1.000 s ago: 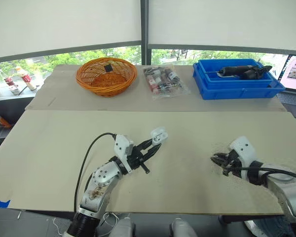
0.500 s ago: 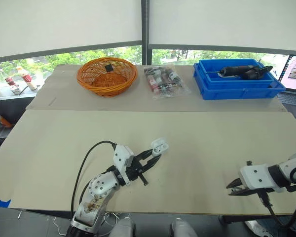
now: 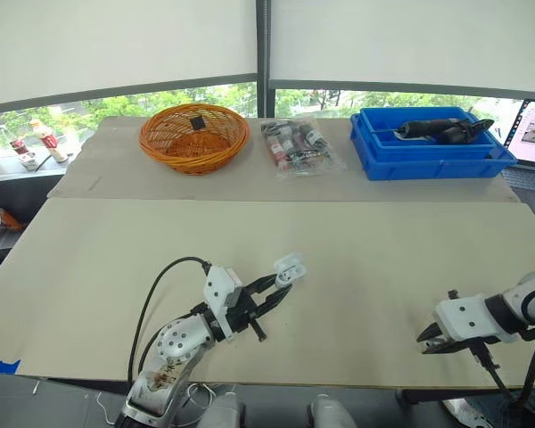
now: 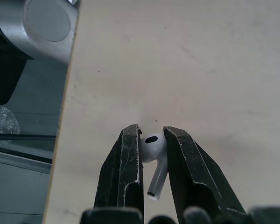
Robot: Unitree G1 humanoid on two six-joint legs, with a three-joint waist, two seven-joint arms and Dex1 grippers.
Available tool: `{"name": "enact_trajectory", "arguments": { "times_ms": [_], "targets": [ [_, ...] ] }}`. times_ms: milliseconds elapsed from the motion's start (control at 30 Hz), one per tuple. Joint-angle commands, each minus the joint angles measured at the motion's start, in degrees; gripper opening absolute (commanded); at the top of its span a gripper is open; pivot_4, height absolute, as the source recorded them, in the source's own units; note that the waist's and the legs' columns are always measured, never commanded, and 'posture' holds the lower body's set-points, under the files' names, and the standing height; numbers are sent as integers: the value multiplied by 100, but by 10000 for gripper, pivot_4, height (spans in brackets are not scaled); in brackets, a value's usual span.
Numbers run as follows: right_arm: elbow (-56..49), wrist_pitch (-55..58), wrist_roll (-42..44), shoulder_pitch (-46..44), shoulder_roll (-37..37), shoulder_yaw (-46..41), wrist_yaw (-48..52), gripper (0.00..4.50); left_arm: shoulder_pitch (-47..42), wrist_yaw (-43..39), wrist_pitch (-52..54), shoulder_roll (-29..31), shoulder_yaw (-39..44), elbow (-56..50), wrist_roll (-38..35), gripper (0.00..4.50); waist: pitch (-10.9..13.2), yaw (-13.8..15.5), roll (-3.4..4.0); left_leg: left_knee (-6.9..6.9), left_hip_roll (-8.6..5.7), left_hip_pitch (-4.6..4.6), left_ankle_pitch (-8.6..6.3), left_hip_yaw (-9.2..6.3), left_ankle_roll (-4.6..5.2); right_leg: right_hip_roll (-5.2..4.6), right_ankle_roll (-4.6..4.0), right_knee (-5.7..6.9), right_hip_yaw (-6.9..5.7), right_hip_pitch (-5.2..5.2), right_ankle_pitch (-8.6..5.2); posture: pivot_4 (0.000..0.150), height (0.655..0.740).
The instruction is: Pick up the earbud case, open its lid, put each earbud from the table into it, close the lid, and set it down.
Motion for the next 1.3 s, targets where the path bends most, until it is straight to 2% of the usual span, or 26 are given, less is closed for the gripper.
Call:
{"name": "enact_trajectory", "arguments": {
  "times_ms": [33, 67, 233, 400, 533, 700, 867, 1300],
  "targets": [
    [99, -69, -85, -91, 20, 98, 76, 3548, 20, 43, 0, -22, -39, -272, -22, 5640, 0, 2, 0, 0, 0, 0, 0, 0, 0, 0, 0, 0, 0, 0, 0, 1500, 7400],
    [127, -73, -108, -103, 15, 132, 91, 13808, 22, 50, 5, -27, -46, -276, -22, 5640, 0, 2, 0, 0, 0, 0, 0, 0, 0, 0, 0, 0, 0, 0, 0, 1500, 7400],
    [260, -287, -226, -214, 79, 192, -44, 30945, 26, 79, 18, -38, -63, -282, -27, 5640, 0, 9, 0, 0, 0, 1, 0, 1, 0, 0, 0, 0, 1, 0, 0, 1500, 7400],
    [-106, 14, 56, -119, -94, -165, -98, 31070, 61, 79, 42, -26, -54, -309, -45, 5640, 0, 23, 1, 0, 0, 1, 0, 1, 0, 0, 0, 0, 1, 0, 0, 1500, 7400],
    [-1083, 934, 286, 341, -472, -748, -223, 31070, 106, 83, 47, -46, -84, -316, -51, 5640, -3, 48, 14, 0, -1, -3, 0, 0, 0, -2, 0, 3, 2, -4, 0, 1500, 7400],
    [-2160, 2284, -574, 1030, -874, -1065, -848, 31070, 114, 103, 62, -108, -181, -301, -20, 5640, -4, 65, 13, 1, 0, -1, 0, 0, 0, -1, 0, 4, 1, 0, 0, 1500, 7400],
    [-2857, 3041, -749, 1376, -843, -988, -1049, 31070, 113, 125, 92, -131, -207, -315, -14, 5640, -3, 57, 13, 2, -1, -3, 0, 2, 0, 0, 0, 3, 1, -2, 0, 1500, 7400],
    [-2471, 3118, -1140, 821, -665, -156, -1277, 31070, 122, 152, 103, -102, -196, -326, -11, 5640, -3, 52, 12, 4, -1, -3, 0, 3, 0, -1, 0, 0, 0, -1, 0, 1500, 7400]
  ]
}}
